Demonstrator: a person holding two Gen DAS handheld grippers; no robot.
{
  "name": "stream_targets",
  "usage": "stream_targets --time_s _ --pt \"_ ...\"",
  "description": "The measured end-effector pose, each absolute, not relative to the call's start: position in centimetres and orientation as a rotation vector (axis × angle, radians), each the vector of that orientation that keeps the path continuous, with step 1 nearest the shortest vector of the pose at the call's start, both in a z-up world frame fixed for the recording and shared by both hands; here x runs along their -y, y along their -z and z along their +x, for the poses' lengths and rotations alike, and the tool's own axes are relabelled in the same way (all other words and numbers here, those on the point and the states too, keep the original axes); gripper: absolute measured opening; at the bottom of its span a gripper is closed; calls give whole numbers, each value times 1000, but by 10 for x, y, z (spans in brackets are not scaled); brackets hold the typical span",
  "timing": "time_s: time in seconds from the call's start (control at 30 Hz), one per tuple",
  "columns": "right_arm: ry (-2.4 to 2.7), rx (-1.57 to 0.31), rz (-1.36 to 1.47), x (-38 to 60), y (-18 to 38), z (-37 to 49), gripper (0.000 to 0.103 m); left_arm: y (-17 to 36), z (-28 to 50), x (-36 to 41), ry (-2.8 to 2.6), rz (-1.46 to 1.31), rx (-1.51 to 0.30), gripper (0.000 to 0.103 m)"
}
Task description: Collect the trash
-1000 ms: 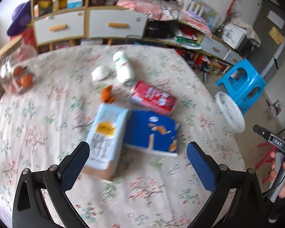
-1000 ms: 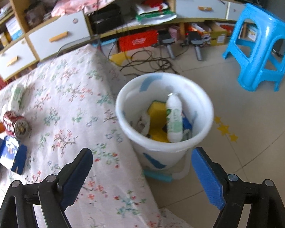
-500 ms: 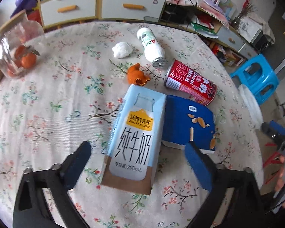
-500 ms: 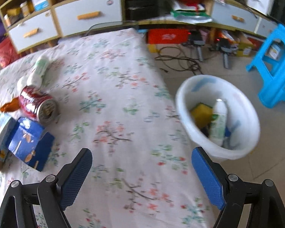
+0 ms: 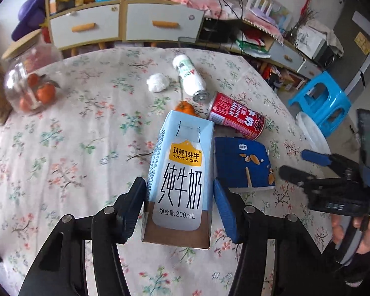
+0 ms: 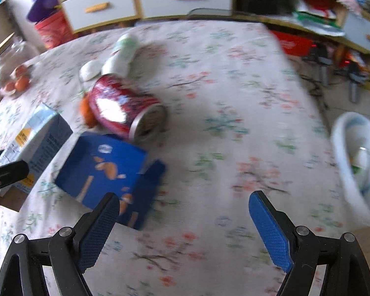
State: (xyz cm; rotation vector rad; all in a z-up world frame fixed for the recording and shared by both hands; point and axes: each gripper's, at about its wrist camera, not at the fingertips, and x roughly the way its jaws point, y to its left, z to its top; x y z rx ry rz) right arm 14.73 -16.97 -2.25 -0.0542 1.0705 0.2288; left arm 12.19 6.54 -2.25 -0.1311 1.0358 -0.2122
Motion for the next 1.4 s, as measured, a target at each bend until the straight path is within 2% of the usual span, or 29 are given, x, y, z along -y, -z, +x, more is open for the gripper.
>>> stream_targets --time_s 0.2,0.5,0.73,0.97,1.27,1.37,1.4 --pt "-320 -1124 -80 141 40 159 89 21 110 -89 192 -170 -1039 59" --pt "-479 -1056 -190 111 41 178 90 15 95 -112 179 -203 -1033 59" --pt "-650 -1119 -193 94 52 163 90 18 86 -128 170 -236 -1052 59" --pt "-656 -1126 -342 73 60 136 89 16 78 -135 161 -258 -1050 59" --pt "-586 -1073 -346 74 54 140 89 17 69 -141 149 -260 -1051 59" --pt "-555 -1090 -371 70 63 145 77 18 68 -143 144 -262 -1054 59" --pt "-556 -1084 -373 70 63 145 77 18 68 -144 143 -264 -1054 59"
